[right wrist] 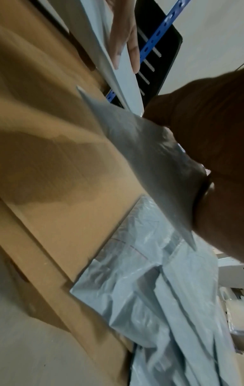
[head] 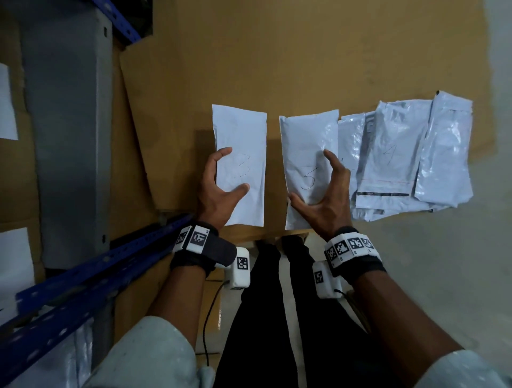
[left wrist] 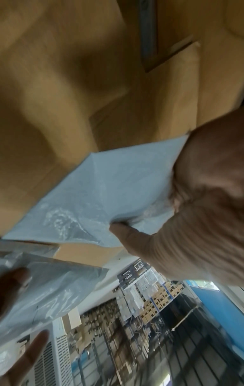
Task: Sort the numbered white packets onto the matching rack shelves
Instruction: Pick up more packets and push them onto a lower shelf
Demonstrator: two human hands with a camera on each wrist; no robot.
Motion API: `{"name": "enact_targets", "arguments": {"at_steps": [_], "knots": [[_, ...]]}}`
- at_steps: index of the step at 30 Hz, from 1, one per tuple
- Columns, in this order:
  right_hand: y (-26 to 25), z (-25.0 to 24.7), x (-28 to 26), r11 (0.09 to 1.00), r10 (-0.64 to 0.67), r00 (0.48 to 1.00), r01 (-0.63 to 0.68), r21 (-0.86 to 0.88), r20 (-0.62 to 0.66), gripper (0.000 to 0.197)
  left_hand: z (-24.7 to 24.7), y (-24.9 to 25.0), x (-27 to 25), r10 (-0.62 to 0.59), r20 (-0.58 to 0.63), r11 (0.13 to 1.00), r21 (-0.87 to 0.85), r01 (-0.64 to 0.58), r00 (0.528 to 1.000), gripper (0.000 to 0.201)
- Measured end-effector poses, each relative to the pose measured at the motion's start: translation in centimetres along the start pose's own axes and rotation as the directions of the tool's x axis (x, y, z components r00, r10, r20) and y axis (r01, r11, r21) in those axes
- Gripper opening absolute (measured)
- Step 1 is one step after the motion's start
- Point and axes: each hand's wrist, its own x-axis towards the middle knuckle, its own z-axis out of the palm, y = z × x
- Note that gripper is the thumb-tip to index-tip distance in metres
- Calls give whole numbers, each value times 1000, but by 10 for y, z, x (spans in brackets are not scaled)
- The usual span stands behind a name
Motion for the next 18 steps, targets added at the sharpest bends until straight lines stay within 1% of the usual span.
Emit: {"name": "enact_targets", "arguments": {"at_steps": [3,6,9,13,18], "knots": [[-23,-11,-16,1000,-7,998,8,20,-66,102,-9,29,-18,28,-18,999,-19,-28,999,71],[-51,-28,-34,999,-30,994,34,38,-101,104,-20,62,-41,55,-31,997,-43,-56,998,70],[-81,-50,-55,996,-70,989,77,47,-133,101,-32,94,-67,92,-27,995,-45,-93,995,70],[-112,-81,-81,988,-135,975,147,53,-177,100,-44,131,-99,170,-38,984,-47,-172,985,71],[-136,-113,-105,967,-219,947,243,78,-233,98,-51,166,-133,274,-80,960,-43,-278,958,71]]}}
